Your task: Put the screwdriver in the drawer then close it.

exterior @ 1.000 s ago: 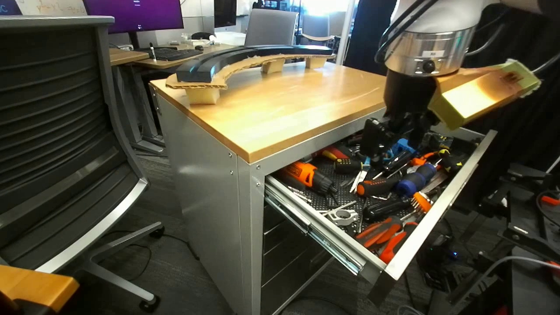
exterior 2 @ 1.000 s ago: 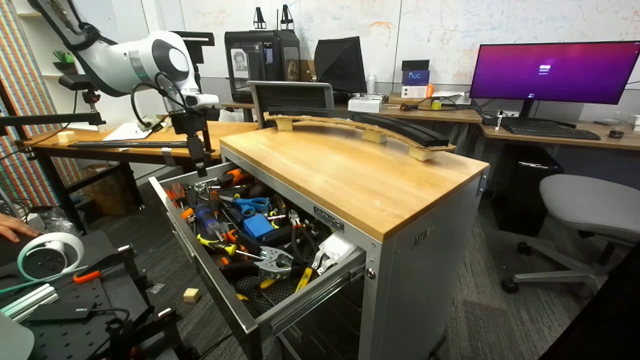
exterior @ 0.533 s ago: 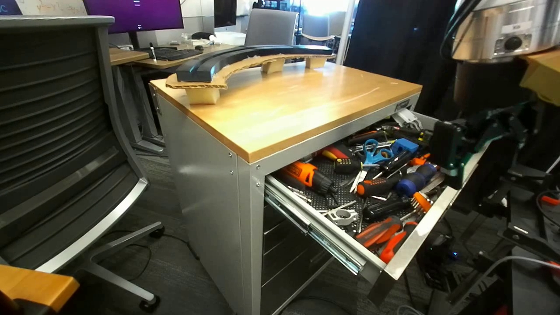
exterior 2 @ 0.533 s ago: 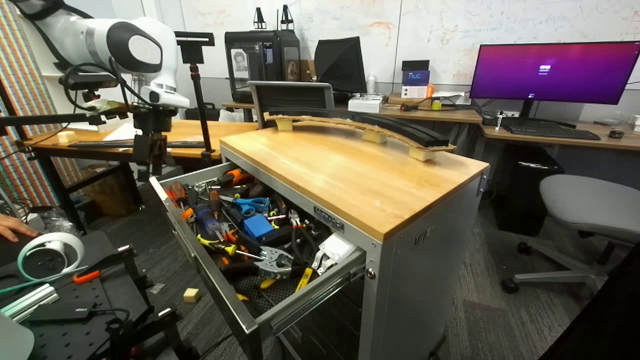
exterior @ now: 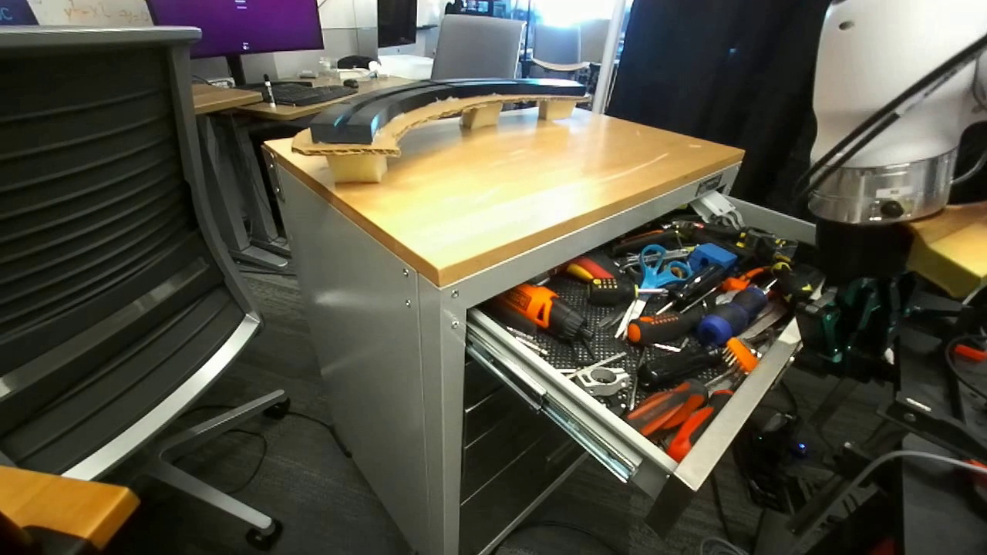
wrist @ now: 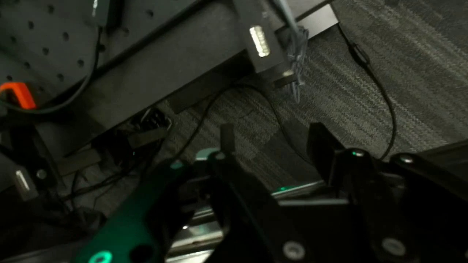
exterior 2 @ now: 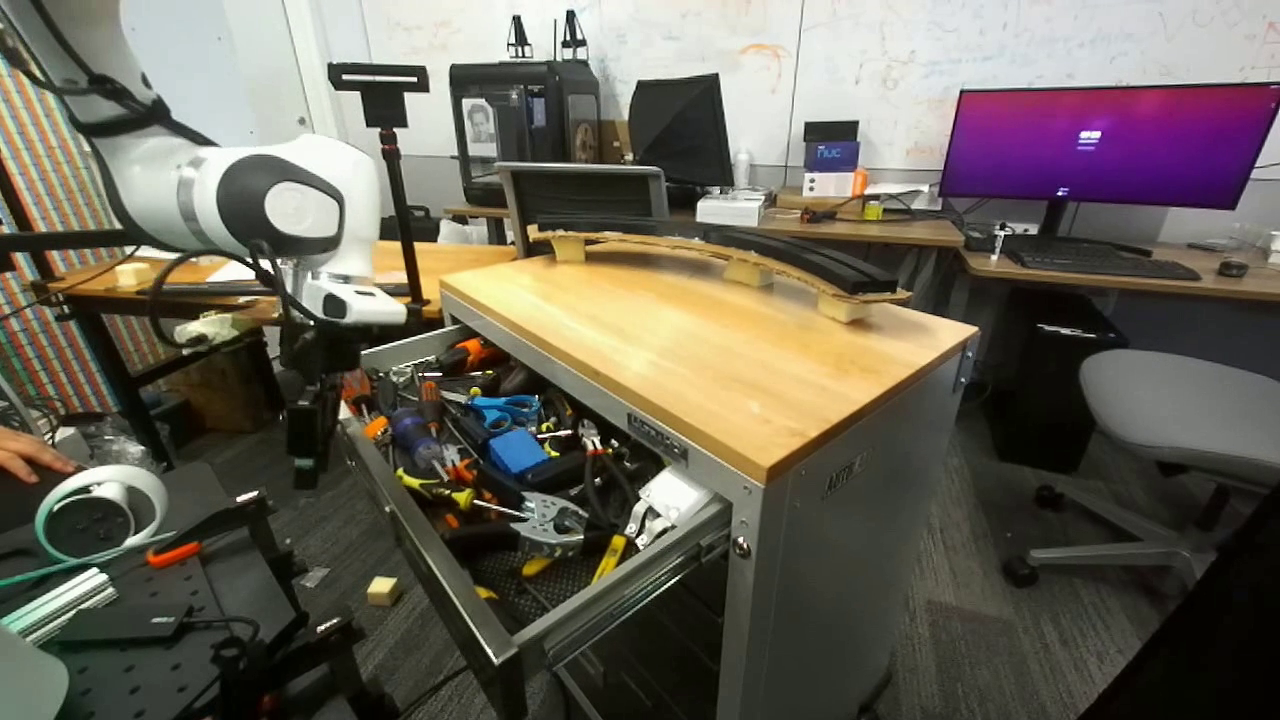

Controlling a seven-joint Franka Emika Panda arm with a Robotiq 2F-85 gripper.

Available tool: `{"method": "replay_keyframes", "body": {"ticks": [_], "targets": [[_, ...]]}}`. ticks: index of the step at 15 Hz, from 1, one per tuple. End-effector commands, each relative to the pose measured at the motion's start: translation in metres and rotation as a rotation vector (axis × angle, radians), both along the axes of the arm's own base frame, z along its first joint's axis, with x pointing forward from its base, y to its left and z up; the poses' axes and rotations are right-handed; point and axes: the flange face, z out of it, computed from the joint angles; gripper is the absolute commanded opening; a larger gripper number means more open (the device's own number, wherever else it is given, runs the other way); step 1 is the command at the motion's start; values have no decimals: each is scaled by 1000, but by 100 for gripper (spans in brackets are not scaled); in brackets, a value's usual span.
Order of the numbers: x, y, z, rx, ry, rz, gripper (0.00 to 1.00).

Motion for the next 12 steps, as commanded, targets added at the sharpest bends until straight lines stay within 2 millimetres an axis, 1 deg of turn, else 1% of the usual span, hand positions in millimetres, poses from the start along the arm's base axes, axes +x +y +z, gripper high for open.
{"method": "replay_keyframes", "body": {"ticks": [1, 2, 4, 5, 7, 12], "targets": [[5, 7, -16, -64, -121, 126, 23], [11, 10, -17, -96, -148, 168, 14], [25, 18, -20, -151, -210, 254, 1], [32, 22, -22, -174, -245, 299, 0], [38, 33, -23, -215, -317, 386, 0], [63, 48, -34, -281, -514, 553, 0]]}}
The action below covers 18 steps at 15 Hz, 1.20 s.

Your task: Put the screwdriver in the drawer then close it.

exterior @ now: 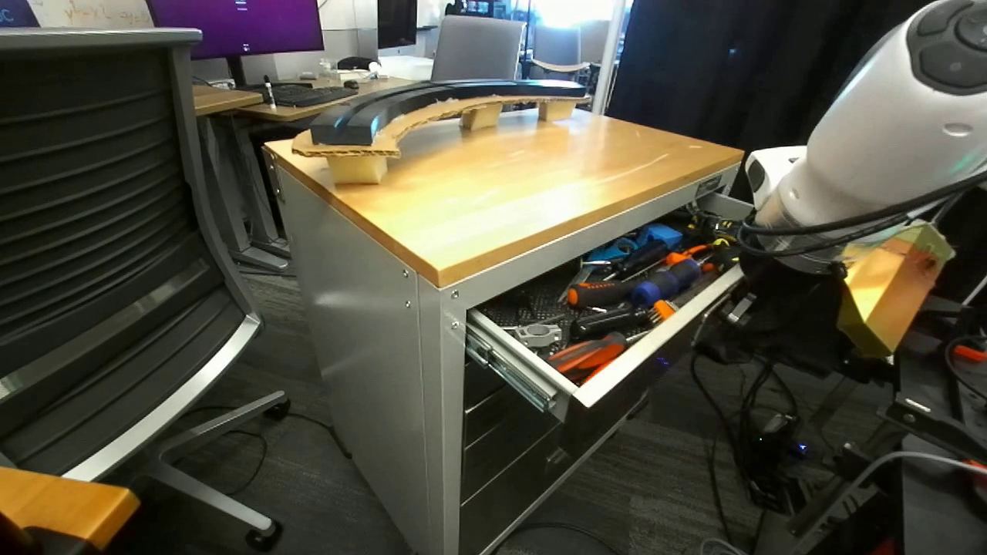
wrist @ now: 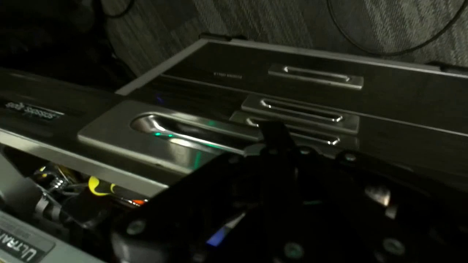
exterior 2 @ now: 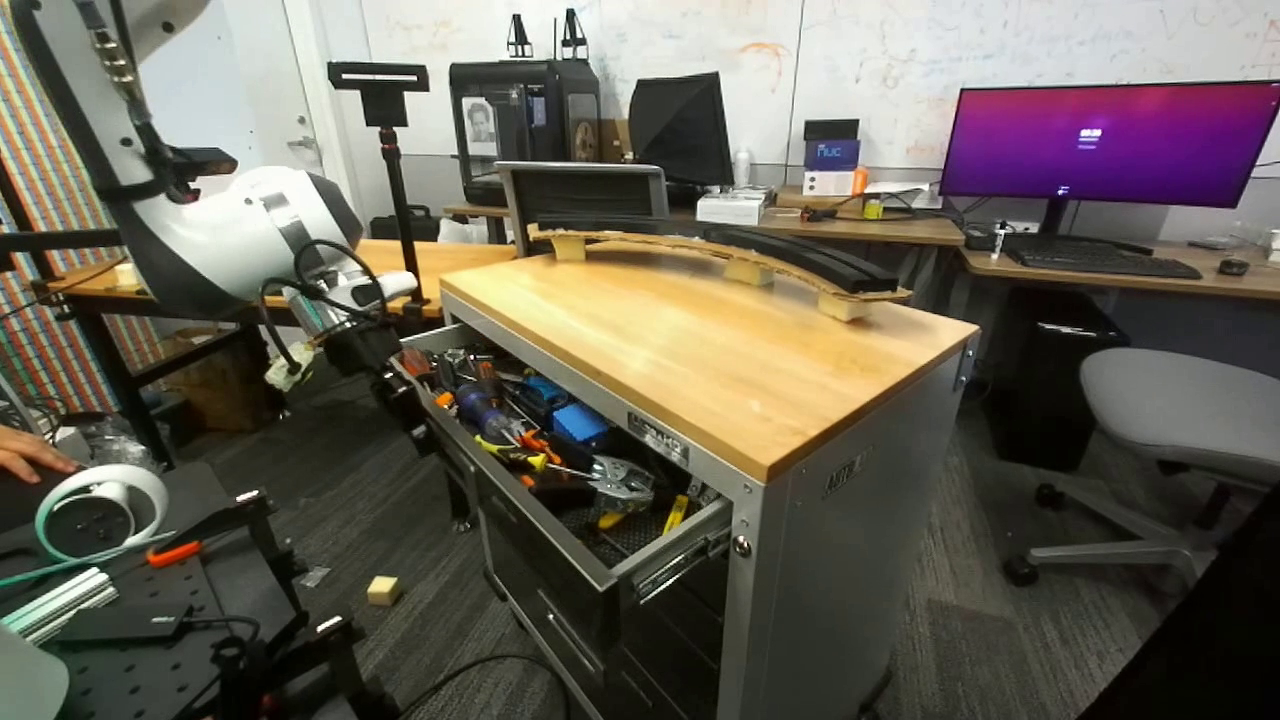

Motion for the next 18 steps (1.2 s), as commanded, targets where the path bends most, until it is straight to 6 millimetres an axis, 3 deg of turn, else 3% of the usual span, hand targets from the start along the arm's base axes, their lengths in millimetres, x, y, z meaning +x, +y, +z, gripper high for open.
{"method": "replay_keyframes", "body": {"ticks": [1, 7, 10, 11, 18], "targets": [[31, 14, -12, -15, -144, 116, 0], [42, 31, -26, -52, -357, 354, 0], [34, 47, -20, -104, -468, 465, 0], [57, 40, -25, -132, -493, 486, 0], [99, 30, -38, -199, -599, 644, 0]]}}
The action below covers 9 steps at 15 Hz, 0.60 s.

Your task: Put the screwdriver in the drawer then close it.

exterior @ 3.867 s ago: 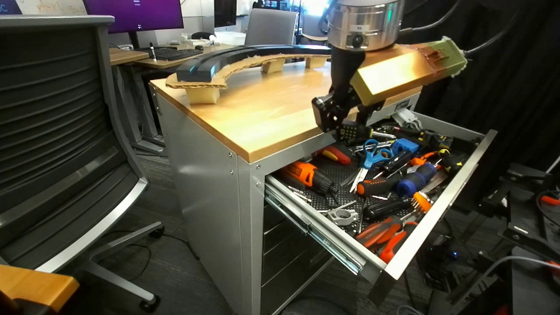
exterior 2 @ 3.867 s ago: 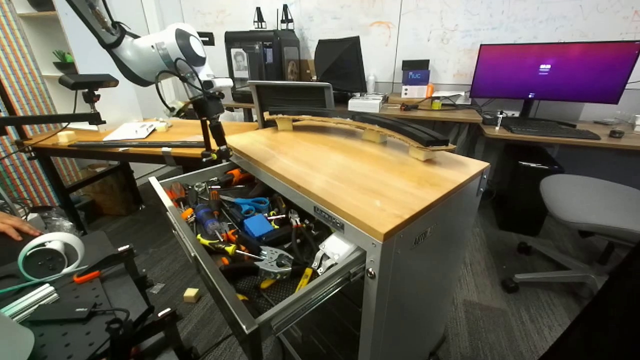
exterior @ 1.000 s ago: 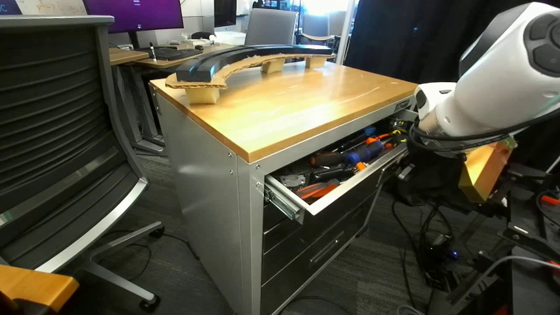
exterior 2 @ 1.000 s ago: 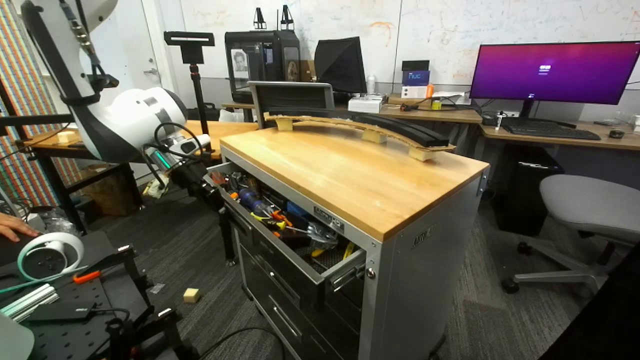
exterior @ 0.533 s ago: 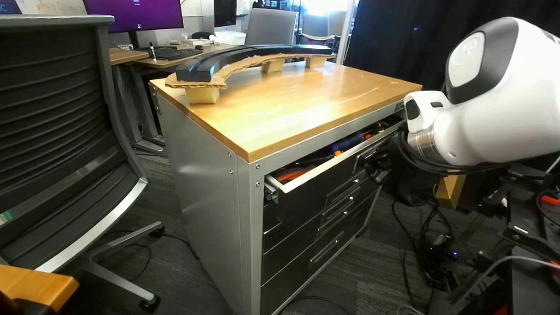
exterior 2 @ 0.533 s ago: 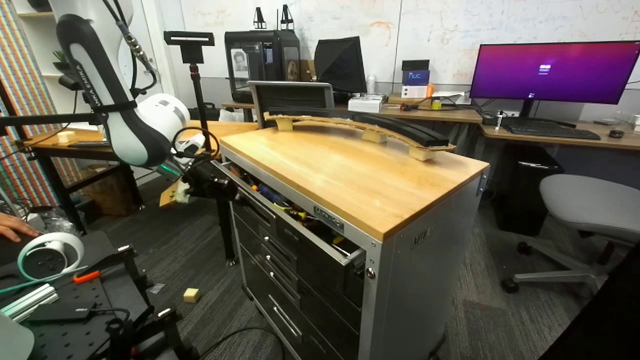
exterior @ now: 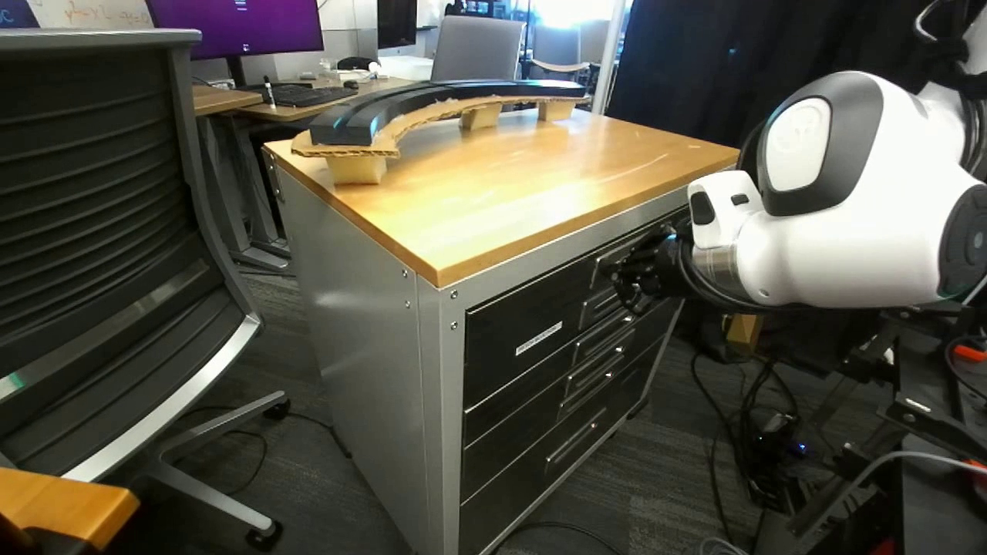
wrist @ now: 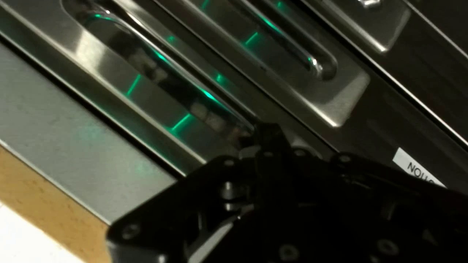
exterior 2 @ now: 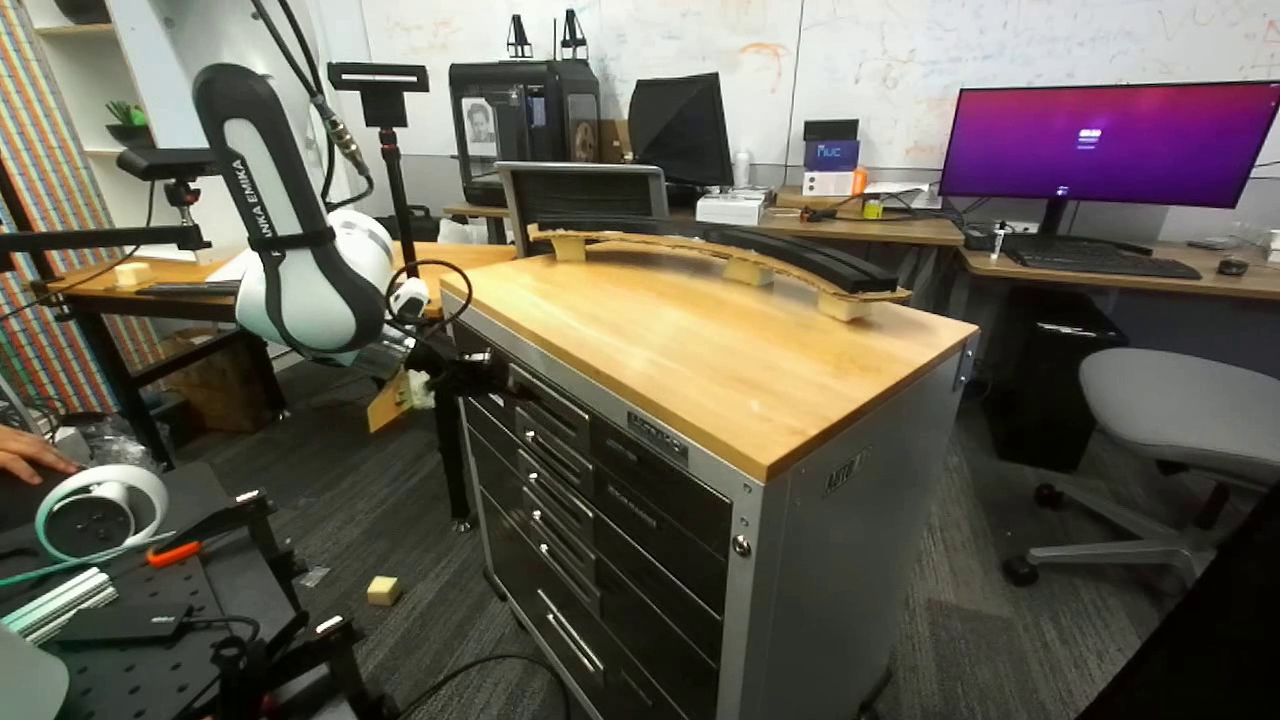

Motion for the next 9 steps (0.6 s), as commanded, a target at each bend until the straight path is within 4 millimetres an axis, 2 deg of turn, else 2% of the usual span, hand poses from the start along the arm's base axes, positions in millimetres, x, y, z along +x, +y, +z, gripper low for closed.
{"method": "replay_keyframes", "body": {"ticks": [1, 3, 4, 5, 8, 9], "targets": [[43, 20, 9, 0, -120, 108, 0], [33, 23, 13, -5, -129, 130, 0], [31, 23, 18, 8, -137, 130, 26], [31, 24, 26, 36, -141, 117, 28], [27, 23, 53, 128, 0, 0, 43], [29, 24, 62, 157, 44, -53, 44]]}}
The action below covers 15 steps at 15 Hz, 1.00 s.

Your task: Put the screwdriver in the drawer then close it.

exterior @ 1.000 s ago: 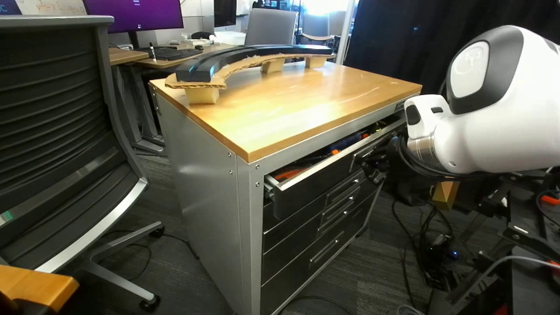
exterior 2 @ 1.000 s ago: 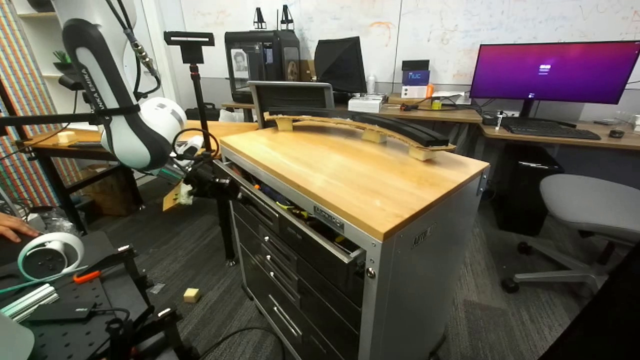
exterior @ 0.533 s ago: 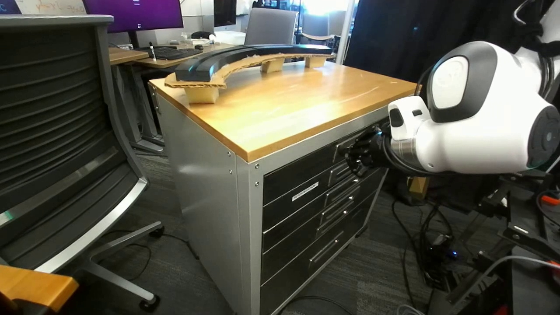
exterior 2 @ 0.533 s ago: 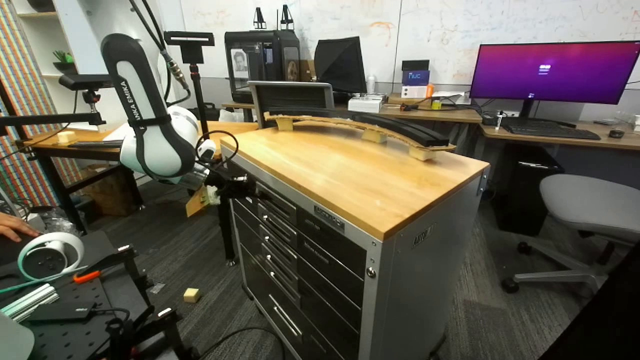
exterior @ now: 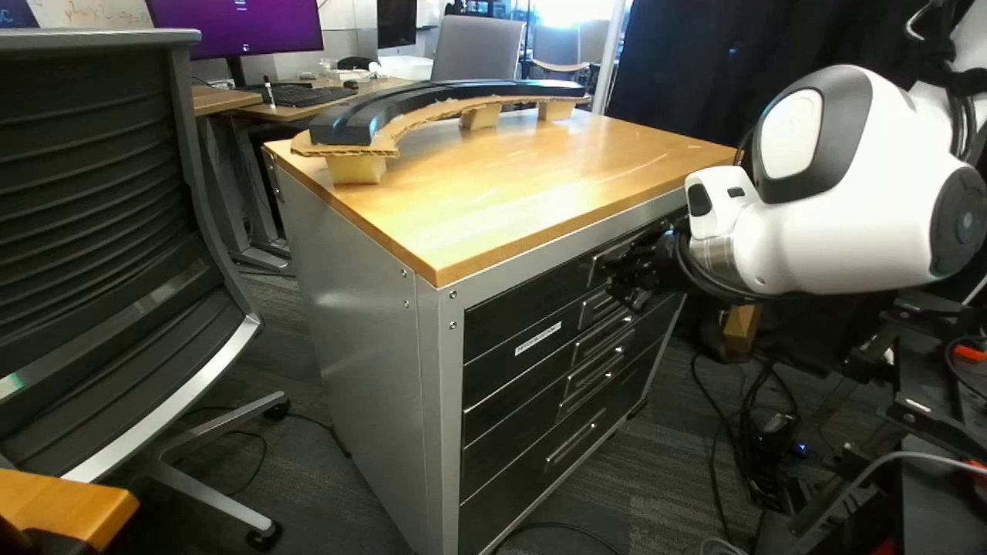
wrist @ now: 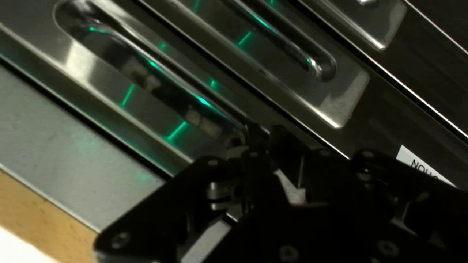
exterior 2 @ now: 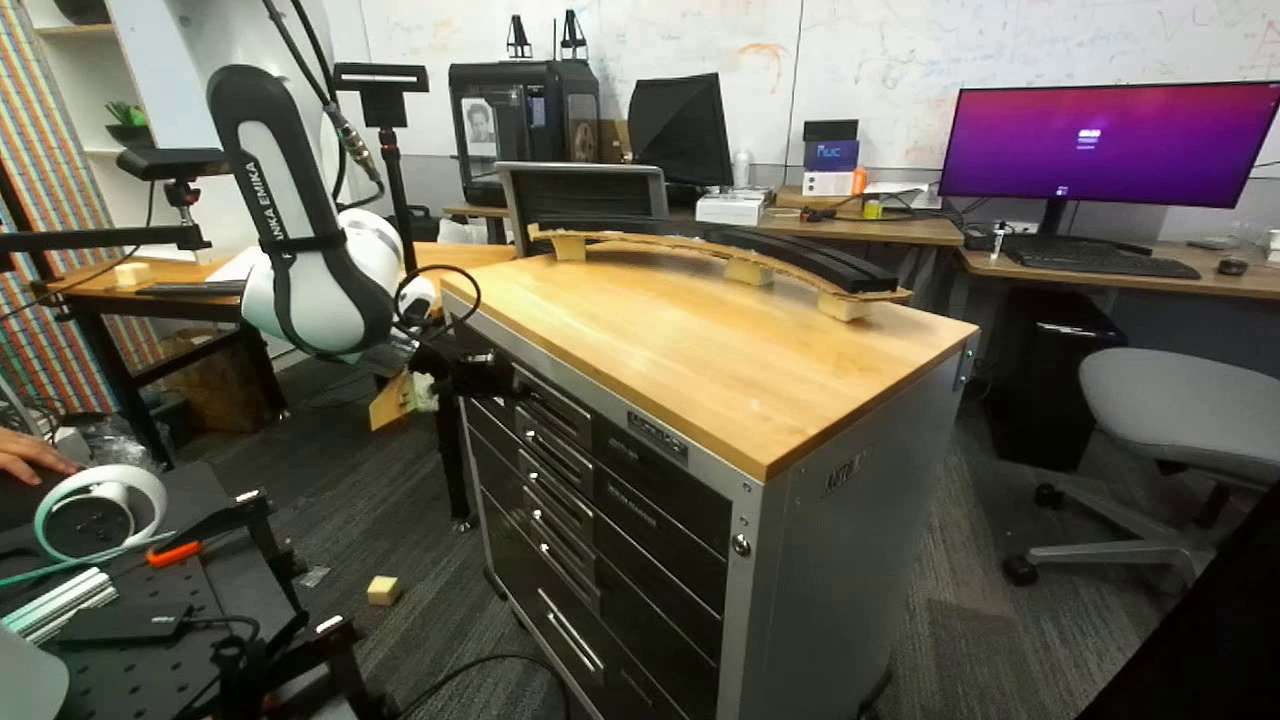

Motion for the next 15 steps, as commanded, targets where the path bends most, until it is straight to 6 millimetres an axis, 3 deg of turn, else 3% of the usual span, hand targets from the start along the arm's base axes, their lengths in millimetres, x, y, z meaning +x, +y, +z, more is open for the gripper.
{"method": "replay_keyframes", "body": {"ticks": [1, 4, 8, 11, 15], "targets": [[28, 25, 61, 113, 62, -104, 44], [30, 13, 63, 143, 178, -283, 61], [46, 48, 105, 151, 248, -410, 97], [60, 91, 158, 178, 285, -481, 100], [77, 148, 245, 332, 256, -543, 100]]}}
